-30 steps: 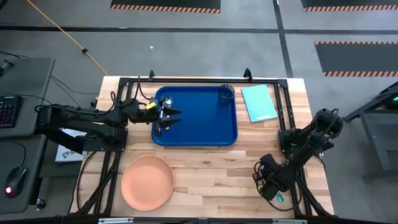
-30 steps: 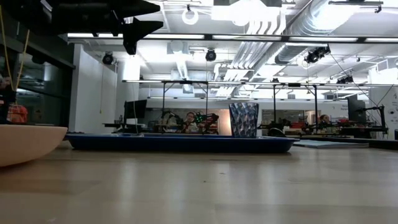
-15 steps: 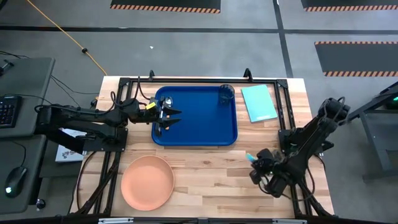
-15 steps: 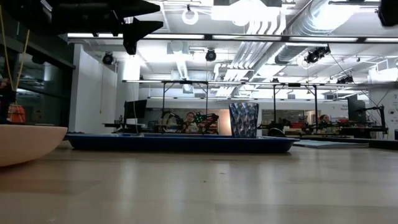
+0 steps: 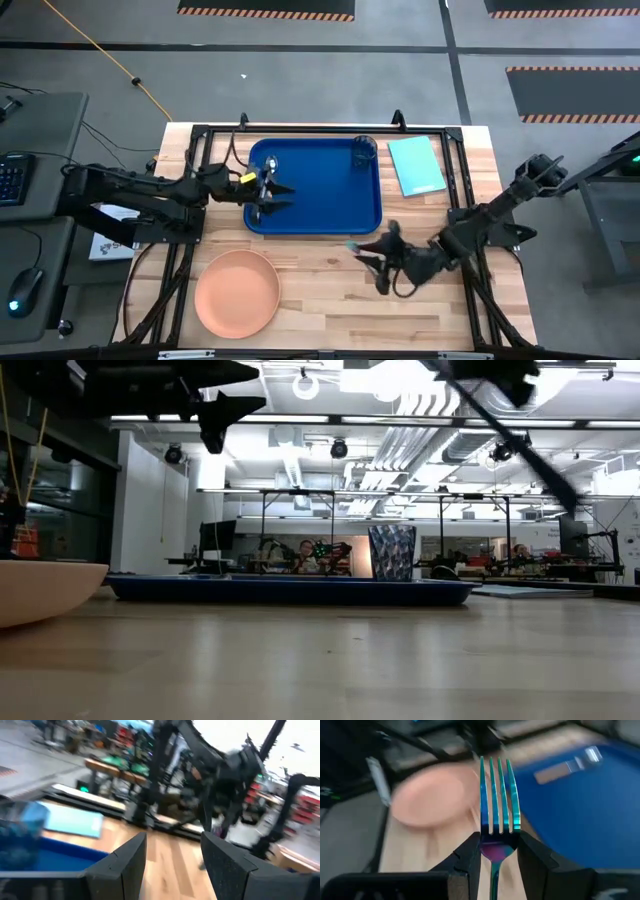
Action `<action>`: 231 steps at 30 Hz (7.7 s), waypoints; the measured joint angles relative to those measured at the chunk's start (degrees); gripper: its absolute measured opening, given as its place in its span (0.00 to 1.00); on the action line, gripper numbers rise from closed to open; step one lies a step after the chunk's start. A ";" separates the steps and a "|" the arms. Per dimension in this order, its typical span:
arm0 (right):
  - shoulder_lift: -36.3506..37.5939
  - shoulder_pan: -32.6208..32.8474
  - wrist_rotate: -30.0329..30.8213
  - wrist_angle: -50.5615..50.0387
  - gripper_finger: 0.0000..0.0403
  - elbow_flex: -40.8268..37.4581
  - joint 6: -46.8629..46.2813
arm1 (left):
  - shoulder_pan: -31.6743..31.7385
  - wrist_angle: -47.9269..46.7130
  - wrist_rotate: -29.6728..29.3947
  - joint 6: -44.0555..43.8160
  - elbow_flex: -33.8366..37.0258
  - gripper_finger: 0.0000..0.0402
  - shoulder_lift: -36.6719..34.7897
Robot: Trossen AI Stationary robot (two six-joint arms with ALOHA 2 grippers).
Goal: Pick and place plate/cup/fork/spoon on tray
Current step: Put the blue fork to the right of the orange spoon on the blue serving tray
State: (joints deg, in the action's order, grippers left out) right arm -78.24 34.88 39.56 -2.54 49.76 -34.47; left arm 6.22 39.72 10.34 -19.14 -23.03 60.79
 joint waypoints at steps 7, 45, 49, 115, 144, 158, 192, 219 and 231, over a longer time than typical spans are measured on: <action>0.00 -11.69 -18.85 23.78 0.22 0.02 26.39 | -0.28 7.92 12.29 -2.56 -0.48 0.44 7.88; -5.46 -25.47 -47.16 47.56 0.22 0.02 38.00 | -8.39 16.58 22.88 -8.70 -16.74 0.26 28.46; -5.46 -25.49 -47.09 47.01 0.22 0.02 38.02 | -7.98 16.54 22.34 -7.76 -16.74 0.10 28.46; -17.82 -41.32 -30.55 43.90 0.58 0.02 8.86 | 6.47 21.52 -1.58 -23.23 1.51 0.00 25.47; -17.55 -41.05 -26.12 47.70 0.04 0.06 10.96 | 2.86 19.50 -2.09 -18.51 -0.76 0.04 25.49; -8.37 -39.30 -26.58 26.94 0.00 -0.05 16.78 | 5.42 19.39 1.23 -3.77 -0.72 0.18 25.40; -8.33 -40.19 -50.79 35.30 0.00 -0.02 -0.83 | -28.32 15.29 -60.16 139.28 -13.28 0.21 35.51; -8.39 -37.09 -48.09 33.81 0.00 0.00 -2.62 | -30.84 12.40 -54.37 147.79 -13.73 0.21 36.18; -8.39 -35.39 -45.96 33.50 0.00 0.00 -2.80 | -30.08 12.42 -47.16 147.41 -13.73 0.21 36.18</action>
State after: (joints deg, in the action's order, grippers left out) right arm -86.63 -0.51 -6.40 30.96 49.76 -37.28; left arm -23.86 52.14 -36.82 128.27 -36.75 96.97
